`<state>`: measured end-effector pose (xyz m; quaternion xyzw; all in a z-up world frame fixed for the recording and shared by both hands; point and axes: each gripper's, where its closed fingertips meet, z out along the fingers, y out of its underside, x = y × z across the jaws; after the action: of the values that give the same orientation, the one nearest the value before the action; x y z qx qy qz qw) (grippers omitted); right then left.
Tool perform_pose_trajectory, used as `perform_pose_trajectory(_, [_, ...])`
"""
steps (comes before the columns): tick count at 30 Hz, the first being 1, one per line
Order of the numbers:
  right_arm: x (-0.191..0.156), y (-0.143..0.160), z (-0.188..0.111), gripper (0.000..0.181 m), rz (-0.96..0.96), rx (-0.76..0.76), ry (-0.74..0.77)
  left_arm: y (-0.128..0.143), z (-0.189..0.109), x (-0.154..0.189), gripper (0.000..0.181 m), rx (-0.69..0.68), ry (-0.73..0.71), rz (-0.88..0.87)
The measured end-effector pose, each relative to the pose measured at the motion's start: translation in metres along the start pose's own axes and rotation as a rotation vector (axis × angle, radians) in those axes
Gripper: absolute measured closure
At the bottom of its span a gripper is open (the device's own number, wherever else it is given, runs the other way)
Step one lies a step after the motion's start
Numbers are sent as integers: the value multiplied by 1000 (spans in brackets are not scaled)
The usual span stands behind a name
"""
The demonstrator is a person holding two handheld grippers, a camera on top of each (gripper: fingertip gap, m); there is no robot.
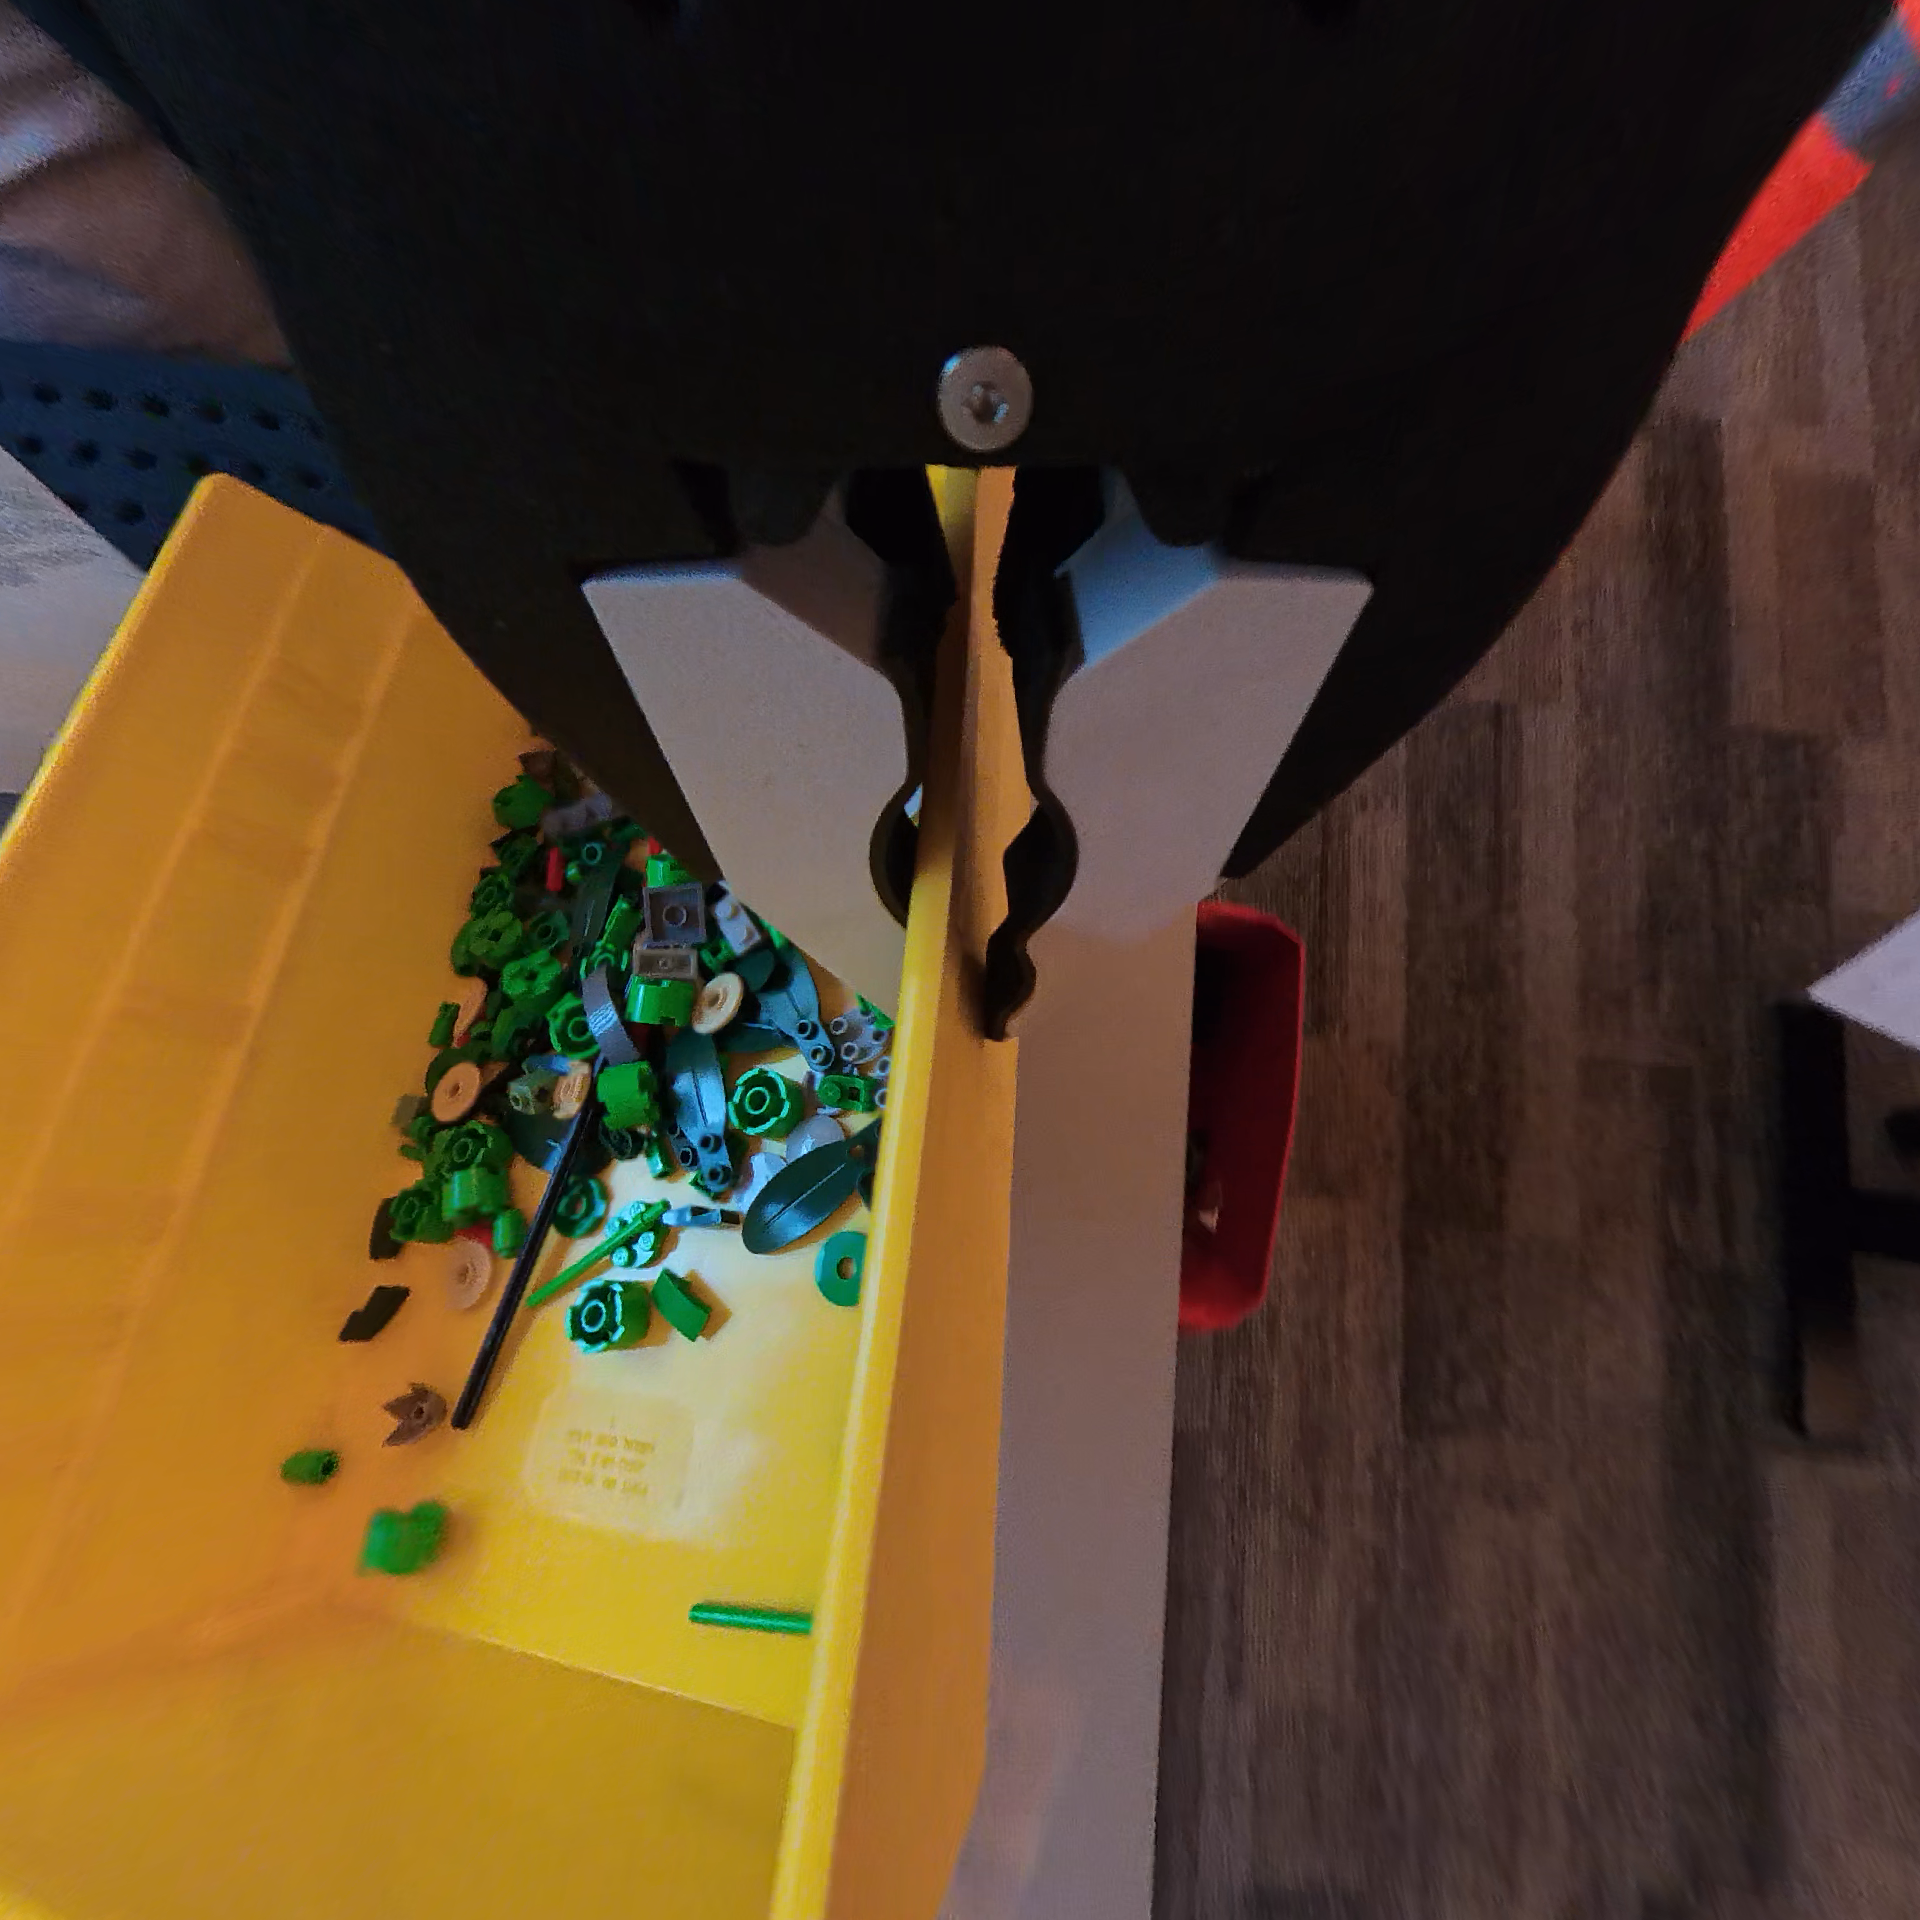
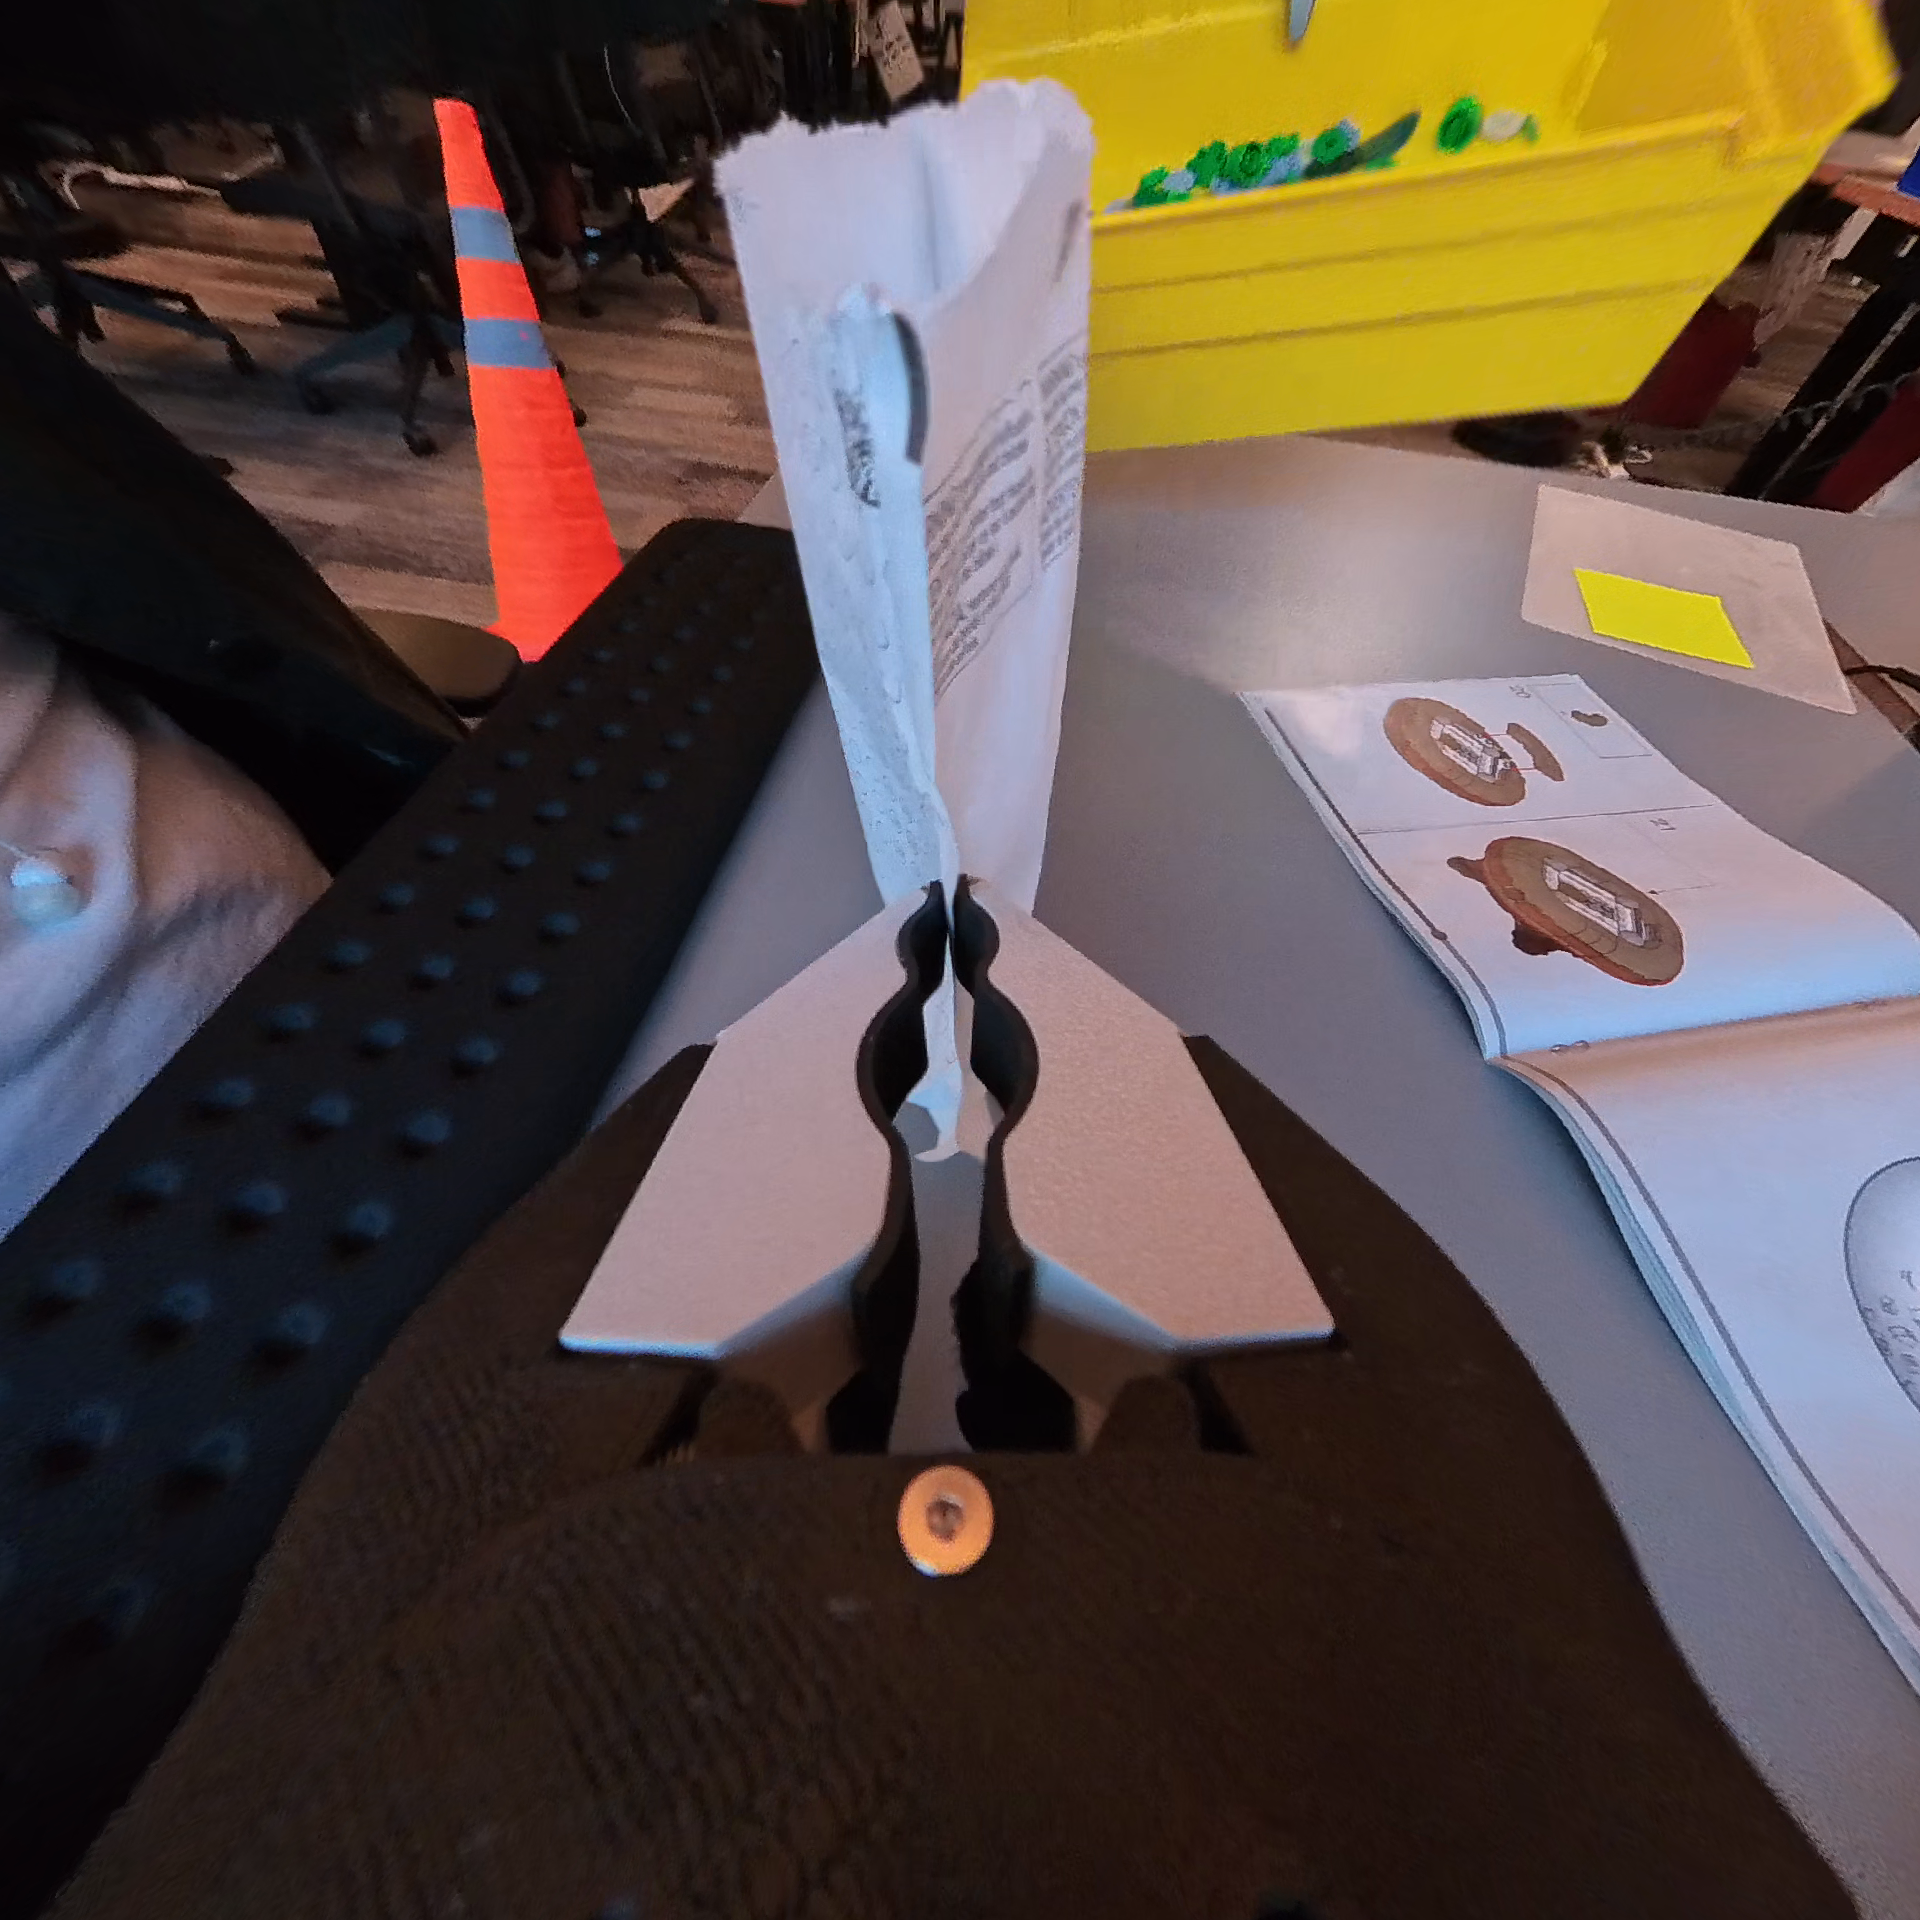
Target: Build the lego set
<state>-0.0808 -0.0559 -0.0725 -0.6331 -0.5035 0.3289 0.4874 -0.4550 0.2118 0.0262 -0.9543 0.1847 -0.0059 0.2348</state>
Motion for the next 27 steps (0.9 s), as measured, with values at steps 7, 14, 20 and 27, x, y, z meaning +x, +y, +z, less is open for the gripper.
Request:
perform_pose_trajectory(7, [-2,-5,-1,181,30,31,-23,-71,-91,64,176,313,86,58])
perform_pose_trajectory(14, [-13,-4,6,181,53,14,-81,-113,-121,126,176,389,128,120])
perform_pose_trajectory(20, [-15,-1,9,181,51,-3,-86,-143,-135,166,176,468,123,188])
perform_pose_trajectory(27, [-18,-9,11,181,50,17,-93,-165,-159,188,176,598,170,164])
